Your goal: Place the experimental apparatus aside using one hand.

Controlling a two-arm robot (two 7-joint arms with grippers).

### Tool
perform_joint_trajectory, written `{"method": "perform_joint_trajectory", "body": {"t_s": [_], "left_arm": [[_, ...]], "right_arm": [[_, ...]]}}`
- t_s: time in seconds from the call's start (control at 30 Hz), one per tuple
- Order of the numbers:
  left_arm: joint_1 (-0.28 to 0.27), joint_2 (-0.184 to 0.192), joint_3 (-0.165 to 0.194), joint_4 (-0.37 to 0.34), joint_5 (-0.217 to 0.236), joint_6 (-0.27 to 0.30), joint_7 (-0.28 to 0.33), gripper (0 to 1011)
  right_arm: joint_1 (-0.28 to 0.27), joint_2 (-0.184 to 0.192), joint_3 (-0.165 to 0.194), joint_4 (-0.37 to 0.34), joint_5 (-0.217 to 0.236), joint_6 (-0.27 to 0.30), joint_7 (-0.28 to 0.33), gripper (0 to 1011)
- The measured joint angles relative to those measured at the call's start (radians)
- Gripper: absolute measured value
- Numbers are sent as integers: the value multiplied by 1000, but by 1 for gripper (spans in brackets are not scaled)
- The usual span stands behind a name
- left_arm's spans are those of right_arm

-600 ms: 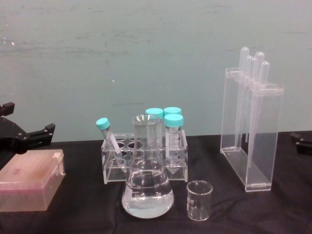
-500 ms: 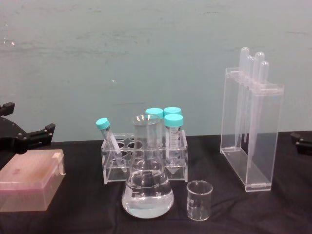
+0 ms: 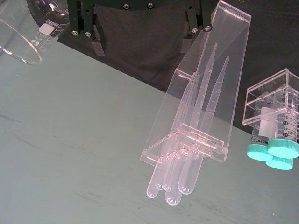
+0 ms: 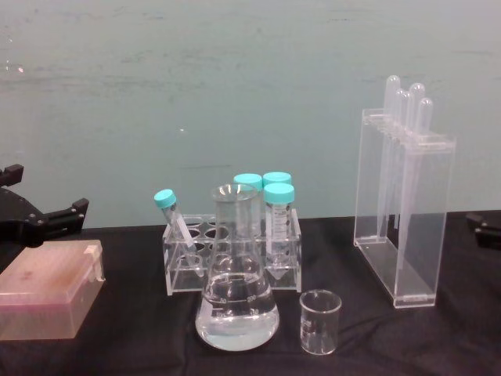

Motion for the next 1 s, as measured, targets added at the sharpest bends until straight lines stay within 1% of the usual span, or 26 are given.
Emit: {"method": "perform_joint_trajectory", "body": {"t_s": [0.8, 0.87, 1.0], "left_arm": [[0, 0, 0, 0, 0, 0, 0, 1000], [0, 0, 0, 0, 0, 0, 0, 1000], [0, 0, 0, 0, 0, 0, 0, 1000]], "right_arm": [[0, -2, 2, 0, 0, 2, 1, 1003], [0, -8, 10, -1, 0, 17, 1, 1003], [-11, -22, 30, -14, -9, 45, -18, 1003]]}}
